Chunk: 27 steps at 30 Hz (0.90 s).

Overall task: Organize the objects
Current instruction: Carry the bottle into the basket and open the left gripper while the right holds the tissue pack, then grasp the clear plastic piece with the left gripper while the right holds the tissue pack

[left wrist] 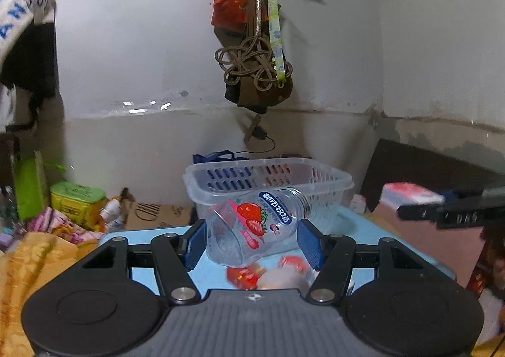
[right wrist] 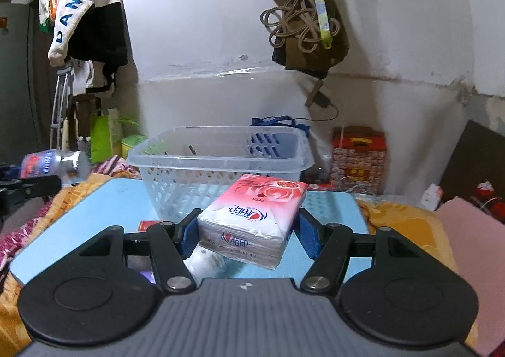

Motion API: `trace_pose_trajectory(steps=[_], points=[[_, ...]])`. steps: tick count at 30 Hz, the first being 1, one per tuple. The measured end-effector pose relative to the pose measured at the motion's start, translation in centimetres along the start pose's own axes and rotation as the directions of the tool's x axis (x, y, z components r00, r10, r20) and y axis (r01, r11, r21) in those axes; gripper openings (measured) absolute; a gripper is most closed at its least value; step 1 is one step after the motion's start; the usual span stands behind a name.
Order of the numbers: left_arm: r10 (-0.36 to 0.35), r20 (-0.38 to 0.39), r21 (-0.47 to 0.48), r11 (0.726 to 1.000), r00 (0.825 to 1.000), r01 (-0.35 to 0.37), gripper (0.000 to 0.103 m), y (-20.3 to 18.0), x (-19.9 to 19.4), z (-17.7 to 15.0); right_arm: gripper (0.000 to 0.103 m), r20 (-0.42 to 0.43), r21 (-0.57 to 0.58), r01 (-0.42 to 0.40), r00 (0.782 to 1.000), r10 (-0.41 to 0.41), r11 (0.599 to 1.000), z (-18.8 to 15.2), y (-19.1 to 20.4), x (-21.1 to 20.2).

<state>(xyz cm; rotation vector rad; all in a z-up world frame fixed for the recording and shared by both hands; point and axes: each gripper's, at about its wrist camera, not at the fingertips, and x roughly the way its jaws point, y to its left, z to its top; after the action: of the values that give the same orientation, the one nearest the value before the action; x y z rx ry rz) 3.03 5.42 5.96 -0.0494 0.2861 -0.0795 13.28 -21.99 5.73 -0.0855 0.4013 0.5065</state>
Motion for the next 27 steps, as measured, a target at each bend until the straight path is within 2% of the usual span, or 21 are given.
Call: trace_pose_trajectory(steps=[3, 6, 7, 9, 10, 12, 14, 16, 18, 20, 21, 22, 24, 25, 27], points=[[-0.022, -0.004, -0.021, 1.000, 1.000, 0.022, 0.064, 0.5, 2.7, 0.8, 0.066, 0.013, 0.002, -0.026, 1.000, 0.026, 1.000, 0.7, -0.3, 1.4], [-0.037, 0.019, -0.039, 0.999, 0.999, 0.037, 0.062, 1.3, 5.4, 2.5, 0.066, 0.063, -0.023, -0.026, 0.998, 0.027, 0.999, 2.6, -0.5, 2.7], [-0.035, 0.025, -0.042, 0.998, 0.999, 0.036, 0.052, 1.4, 6.1, 3.1, 0.066, 0.077, -0.027, -0.021, 0.997, 0.023, 0.999, 3.3, -0.6, 3.3], [-0.049, 0.033, -0.062, 0.997, 0.998, 0.051, 0.042, 1.9, 8.3, 4.8, 0.066, 0.099, -0.027, -0.015, 0.995, 0.018, 1.000, 4.7, -1.0, 5.1], [-0.056, 0.036, -0.076, 0.995, 0.998, 0.058, 0.042, 2.1, 9.2, 5.5, 0.066, 0.100, -0.029, -0.014, 0.995, 0.016, 1.000, 5.4, -1.2, 6.2], [-0.032, -0.007, -0.057, 0.998, 0.999, 0.031, 0.042, 2.2, 11.8, 6.2, 0.066, 0.066, -0.029, -0.007, 0.998, 0.009, 1.000, 5.6, -1.6, 8.1], [-0.028, -0.028, -0.068, 0.997, 0.999, 0.026, 0.042, 2.6, 13.8, 5.7, 0.066, 0.045, 0.017, -0.030, 0.999, 0.029, 0.999, 5.0, -2.1, 8.9], [-0.010, -0.058, -0.069, 0.998, 0.998, 0.006, 0.040, 2.9, 14.9, 4.6, 0.066, 0.036, 0.014, -0.040, 0.999, 0.039, 0.999, 4.4, -2.2, 8.9], [0.003, -0.063, -0.052, 0.999, 0.998, -0.006, 0.039, 3.3, 14.6, 3.4, 0.066, 0.040, 0.014, -0.040, 0.998, 0.040, 0.999, 3.6, -2.3, 8.1], [0.022, -0.054, -0.035, 0.999, 0.998, -0.023, 0.040, 3.9, 12.5, 2.4, 0.066, 0.036, 0.022, -0.062, 0.997, 0.061, 0.998, 3.1, -2.5, 7.0], [0.032, -0.050, -0.022, 0.999, 0.998, -0.033, 0.042, 4.1, 11.1, 1.7, 0.066, 0.038, 0.020, -0.072, 0.997, 0.071, 0.997, 2.8, -2.5, 6.2], [0.042, -0.047, -0.004, 0.999, 0.998, -0.042, 0.059, 4.3, 9.8, 0.7, 0.066, 0.045, 0.016, -0.075, 0.996, 0.074, 0.997, 2.8, -2.5, 5.5], [0.093, -0.108, 0.039, 0.995, 0.990, -0.089, 0.079, 4.8, 8.6, -1.8, 0.066, 0.055, 0.027, -0.084, 0.995, 0.083, 0.996, 2.7, -2.6, 4.3], [0.120, -0.145, 0.049, 0.992, 0.982, -0.114, 0.079, 5.2, 8.7, -2.7, 0.066, 0.051, 0.034, -0.099, 0.994, 0.097, 0.994, 2.8, -2.6, 4.0], [0.154, -0.255, 0.070, 0.988, 0.955, -0.140, 0.079, 6.3, 9.1, -4.9, 0.066, 0.048, 0.045, -0.126, 0.991, 0.124, 0.991, 2.9, -2.4, 3.3]])
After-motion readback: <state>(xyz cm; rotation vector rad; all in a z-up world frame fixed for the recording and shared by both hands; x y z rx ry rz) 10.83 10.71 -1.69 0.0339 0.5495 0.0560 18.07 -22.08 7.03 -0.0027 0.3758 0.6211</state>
